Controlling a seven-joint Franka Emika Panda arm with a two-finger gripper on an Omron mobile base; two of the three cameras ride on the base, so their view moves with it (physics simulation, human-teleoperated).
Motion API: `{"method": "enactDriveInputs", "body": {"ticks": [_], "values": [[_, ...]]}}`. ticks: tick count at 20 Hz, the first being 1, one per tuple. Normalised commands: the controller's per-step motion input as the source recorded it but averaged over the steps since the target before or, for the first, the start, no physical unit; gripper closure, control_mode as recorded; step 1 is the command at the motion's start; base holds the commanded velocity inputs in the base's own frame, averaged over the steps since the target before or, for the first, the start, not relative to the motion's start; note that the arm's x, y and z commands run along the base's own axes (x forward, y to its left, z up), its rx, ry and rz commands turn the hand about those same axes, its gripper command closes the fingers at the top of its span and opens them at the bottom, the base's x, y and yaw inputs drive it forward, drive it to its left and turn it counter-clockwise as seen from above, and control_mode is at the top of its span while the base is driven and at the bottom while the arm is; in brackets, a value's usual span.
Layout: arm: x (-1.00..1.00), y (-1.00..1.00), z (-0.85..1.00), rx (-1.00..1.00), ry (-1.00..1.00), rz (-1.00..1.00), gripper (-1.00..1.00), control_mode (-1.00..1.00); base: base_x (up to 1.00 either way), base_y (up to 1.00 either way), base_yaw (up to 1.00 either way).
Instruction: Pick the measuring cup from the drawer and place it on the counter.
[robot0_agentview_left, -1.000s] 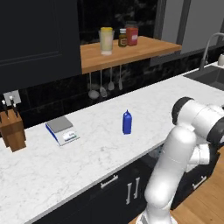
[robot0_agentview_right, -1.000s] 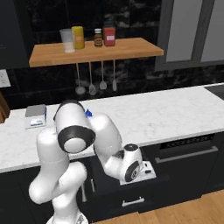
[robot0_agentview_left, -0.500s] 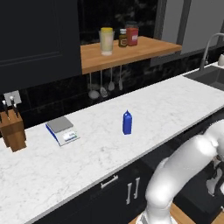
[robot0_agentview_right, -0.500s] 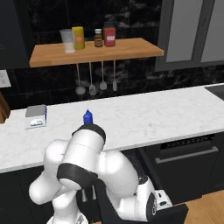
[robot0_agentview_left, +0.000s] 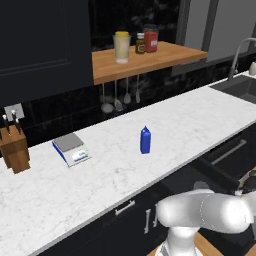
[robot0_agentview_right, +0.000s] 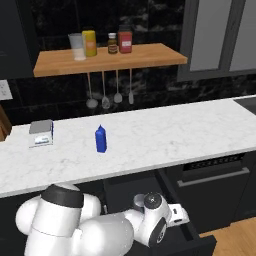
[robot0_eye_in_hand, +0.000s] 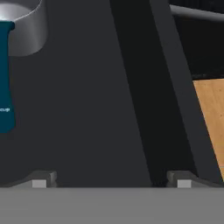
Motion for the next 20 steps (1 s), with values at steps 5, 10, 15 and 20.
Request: {"method": "enactDriveInputs", "body": {"ticks": [5,10,15,20], "values": [[0.2,0.0,0.79,0.12,-0.06,-0.04,-1.0,-1.0,0.0,0.0,0.0],[0.05,0.19,0.04,0.07,0.06,-0.01,-1.0,-1.0,0.0,0.0,0.0],[0.03,0.53,-0.07,0.02,0.09,0.0,-1.0,-1.0,0.0,0.0,0.0],[0.17,0.65,-0.36,0.0,0.04,0.0,-1.0,-1.0,0.0,0.0,0.0]]}}
